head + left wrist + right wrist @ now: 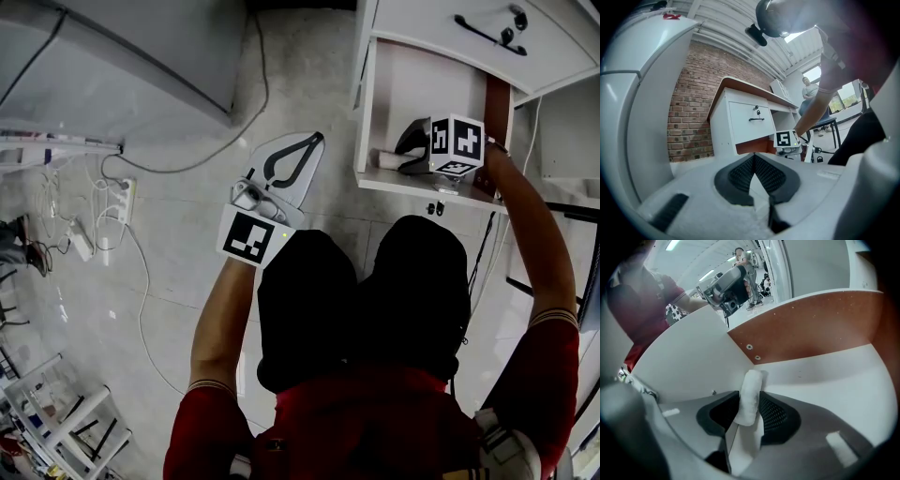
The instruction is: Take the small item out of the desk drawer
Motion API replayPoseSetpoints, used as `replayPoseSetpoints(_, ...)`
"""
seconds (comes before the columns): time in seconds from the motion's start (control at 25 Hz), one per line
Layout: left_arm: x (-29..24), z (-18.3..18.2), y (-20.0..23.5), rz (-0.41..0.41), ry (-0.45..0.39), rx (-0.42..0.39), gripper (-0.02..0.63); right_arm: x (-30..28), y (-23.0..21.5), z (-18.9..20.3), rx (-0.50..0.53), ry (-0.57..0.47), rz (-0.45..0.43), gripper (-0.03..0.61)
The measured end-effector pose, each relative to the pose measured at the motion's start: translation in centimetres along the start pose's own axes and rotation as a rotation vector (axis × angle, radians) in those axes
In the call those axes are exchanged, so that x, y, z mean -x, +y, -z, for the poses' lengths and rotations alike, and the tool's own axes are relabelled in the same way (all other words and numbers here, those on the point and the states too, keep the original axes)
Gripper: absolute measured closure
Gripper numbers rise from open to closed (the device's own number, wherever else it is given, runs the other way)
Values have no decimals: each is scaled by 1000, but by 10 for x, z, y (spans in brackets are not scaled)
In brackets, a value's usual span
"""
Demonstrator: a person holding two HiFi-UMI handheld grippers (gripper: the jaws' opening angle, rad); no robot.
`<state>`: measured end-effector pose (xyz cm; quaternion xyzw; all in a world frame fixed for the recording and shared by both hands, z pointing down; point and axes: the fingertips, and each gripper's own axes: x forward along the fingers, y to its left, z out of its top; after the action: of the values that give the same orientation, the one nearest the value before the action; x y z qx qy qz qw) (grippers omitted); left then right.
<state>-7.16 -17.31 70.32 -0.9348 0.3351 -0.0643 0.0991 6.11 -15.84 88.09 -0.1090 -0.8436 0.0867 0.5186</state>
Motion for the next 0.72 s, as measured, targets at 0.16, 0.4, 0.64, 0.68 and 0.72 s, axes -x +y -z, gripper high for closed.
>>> replayPoseSetpoints(0.16,0,0,0,3,-8,5,611,-1,1,1,-17,-1,-15,448)
replayPoseSetpoints(0.4,0,-3,0,9,-10,8,611,2,1,0,48,-7,46,460)
replayPoseSetpoints(0.64,-6,-16,1,19,0,6,611,24,-2,-6,61,-37,111,462)
replayPoseSetpoints(0.68,-7,-19,1,26,5,-4,611,29,-1,-7,62,-41,120,462)
replayPoseSetpoints(0.72,-8,-23,0,31,9,-10,611,34,0,-9,62,-48,131,462)
